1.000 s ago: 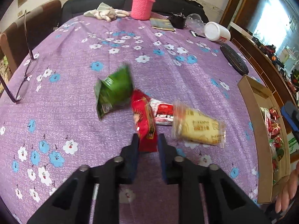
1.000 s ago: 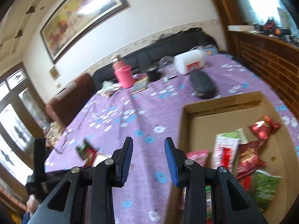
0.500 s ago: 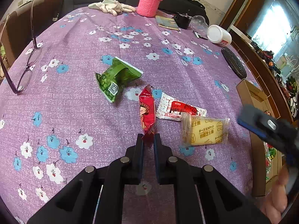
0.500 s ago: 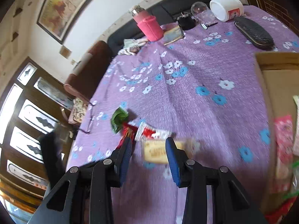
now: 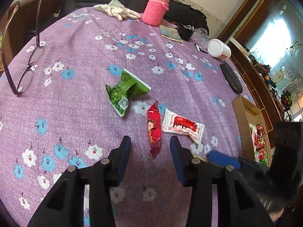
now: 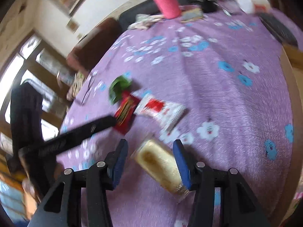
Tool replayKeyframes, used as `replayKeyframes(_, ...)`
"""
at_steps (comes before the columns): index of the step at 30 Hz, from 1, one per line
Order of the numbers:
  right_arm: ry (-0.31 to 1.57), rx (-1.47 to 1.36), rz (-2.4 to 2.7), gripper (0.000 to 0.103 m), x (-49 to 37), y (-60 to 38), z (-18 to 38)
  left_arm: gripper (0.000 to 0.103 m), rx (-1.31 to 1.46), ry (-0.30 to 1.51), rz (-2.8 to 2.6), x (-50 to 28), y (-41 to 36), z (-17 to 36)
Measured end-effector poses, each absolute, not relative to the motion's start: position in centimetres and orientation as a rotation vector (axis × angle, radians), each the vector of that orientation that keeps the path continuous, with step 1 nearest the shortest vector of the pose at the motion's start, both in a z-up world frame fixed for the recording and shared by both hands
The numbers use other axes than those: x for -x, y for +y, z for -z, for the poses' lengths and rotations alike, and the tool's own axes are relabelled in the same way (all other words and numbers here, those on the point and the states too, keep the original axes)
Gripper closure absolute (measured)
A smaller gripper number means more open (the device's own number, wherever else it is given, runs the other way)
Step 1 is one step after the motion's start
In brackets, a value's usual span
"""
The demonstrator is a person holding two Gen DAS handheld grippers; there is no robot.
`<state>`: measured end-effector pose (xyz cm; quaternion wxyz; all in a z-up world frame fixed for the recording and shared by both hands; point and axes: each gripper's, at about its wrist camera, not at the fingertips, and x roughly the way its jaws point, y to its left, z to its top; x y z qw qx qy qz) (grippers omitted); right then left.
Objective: Organize snacks
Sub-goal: 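Grasp the red face-printed packet with the left gripper while the right gripper grasps the cream cake packet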
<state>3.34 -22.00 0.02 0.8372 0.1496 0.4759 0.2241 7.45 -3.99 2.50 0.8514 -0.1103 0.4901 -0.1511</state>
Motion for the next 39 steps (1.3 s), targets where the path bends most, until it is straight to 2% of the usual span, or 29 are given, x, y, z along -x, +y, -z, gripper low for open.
replayKeyframes(3,0.995,-0.182,-0.517,0.041,-2.3,-20.5,-0.3,0.062,0.217,1.043,0.315,-8.0,-4.5,-2.0)
replayKeyframes(7,0.937,0.019,-0.485,0.041,-0.9,-18.7,-0.2,0.062,0.156,1.040,0.285,-8.7,-5.8,-1.5)
replayKeyframes(9,0.924,0.105,-0.445,0.042,-0.5,-18.2,-0.1,0.076,0.110,1.034,0.258,-8.9,-6.5,-1.2)
replayKeyframes(10,0.918,0.151,-0.423,0.049,-0.3,-17.9,0.1,0.080,0.086,1.025,0.242,-8.9,-6.7,-1.2)
replayKeyframes(12,0.935,0.192,-0.388,0.055,-0.5,-18.0,0.5,0.087,0.083,1.025,0.239,-8.9,-6.7,-1.1)
replayKeyframes(16,0.935,0.191,-0.385,0.066,-0.2,-18.7,0.3,0.087,0.105,1.022,0.236,-8.5,-6.2,-1.1)
replayKeyframes(39,0.857,-0.242,-0.322,0.067,-1.5,-24.3,-1.9,0.087,0.090,0.969,0.368,-5.8,-8.3,-2.5)
